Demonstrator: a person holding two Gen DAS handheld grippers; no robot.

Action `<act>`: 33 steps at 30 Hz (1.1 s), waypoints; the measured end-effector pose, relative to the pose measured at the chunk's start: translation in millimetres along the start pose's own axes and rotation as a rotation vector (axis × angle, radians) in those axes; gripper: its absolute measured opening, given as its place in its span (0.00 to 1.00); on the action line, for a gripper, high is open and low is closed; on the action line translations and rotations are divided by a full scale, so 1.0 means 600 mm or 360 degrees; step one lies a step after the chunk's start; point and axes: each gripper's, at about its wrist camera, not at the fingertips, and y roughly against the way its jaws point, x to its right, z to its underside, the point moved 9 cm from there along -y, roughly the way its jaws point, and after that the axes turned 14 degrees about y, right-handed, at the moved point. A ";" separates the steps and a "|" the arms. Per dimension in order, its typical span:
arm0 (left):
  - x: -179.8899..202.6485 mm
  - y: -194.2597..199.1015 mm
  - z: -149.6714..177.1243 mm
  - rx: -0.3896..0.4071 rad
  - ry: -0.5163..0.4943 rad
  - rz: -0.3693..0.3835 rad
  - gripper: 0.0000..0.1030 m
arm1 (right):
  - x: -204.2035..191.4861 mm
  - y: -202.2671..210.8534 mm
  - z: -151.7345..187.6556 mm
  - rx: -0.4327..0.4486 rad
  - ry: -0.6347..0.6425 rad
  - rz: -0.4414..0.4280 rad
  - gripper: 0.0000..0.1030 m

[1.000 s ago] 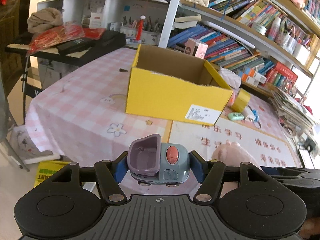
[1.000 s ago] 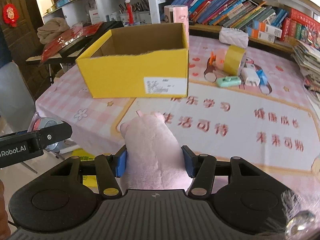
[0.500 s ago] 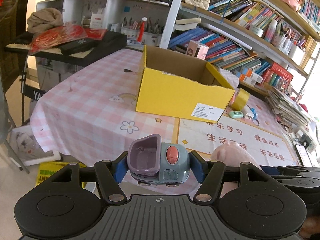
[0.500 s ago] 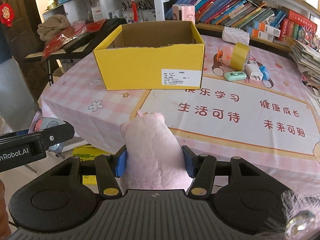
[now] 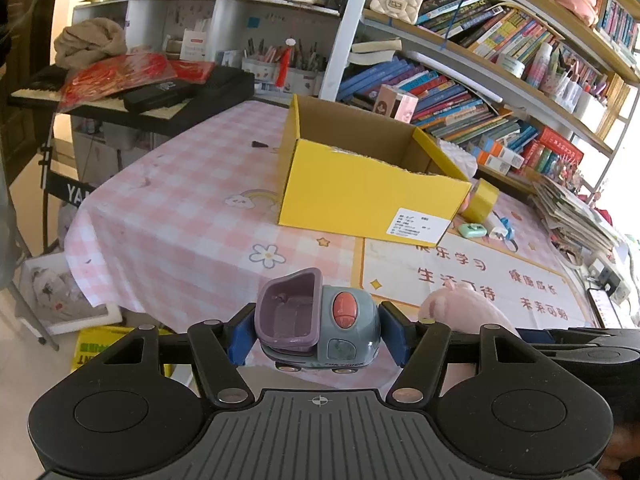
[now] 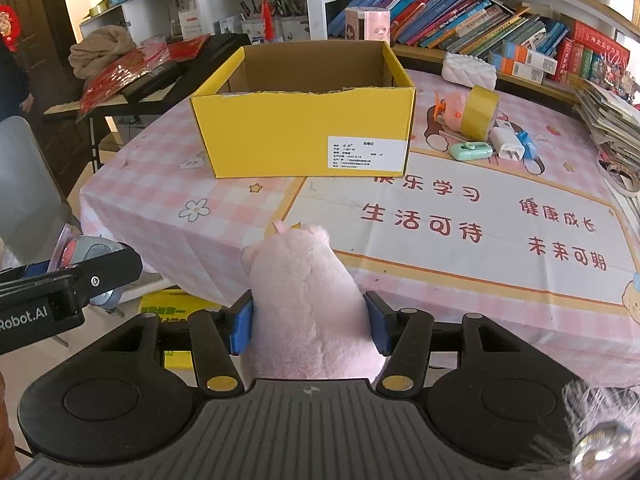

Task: Organize objects
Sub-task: 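Carry the pig and toy car toward the yellow box with both tools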

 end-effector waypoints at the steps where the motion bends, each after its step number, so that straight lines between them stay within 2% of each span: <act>1: -0.003 0.000 0.001 -0.0002 0.0005 -0.0002 0.62 | -0.003 -0.001 -0.001 -0.0003 0.0005 -0.0001 0.52; 15: -0.009 -0.020 -0.017 0.0006 0.0036 -0.0030 0.62 | -0.010 -0.028 -0.026 -0.0020 0.0063 -0.0032 0.52; 21: 0.001 -0.036 -0.042 0.0047 0.0026 -0.0038 0.62 | 0.004 -0.045 -0.046 -0.0002 0.0058 -0.0044 0.52; 27: 0.036 -0.055 -0.095 0.0143 -0.0012 -0.0005 0.62 | 0.033 -0.053 -0.101 0.0121 0.0059 -0.0026 0.52; 33: 0.091 -0.079 -0.163 0.0282 -0.0068 0.0063 0.62 | 0.069 -0.040 -0.190 0.0364 0.0135 0.0027 0.52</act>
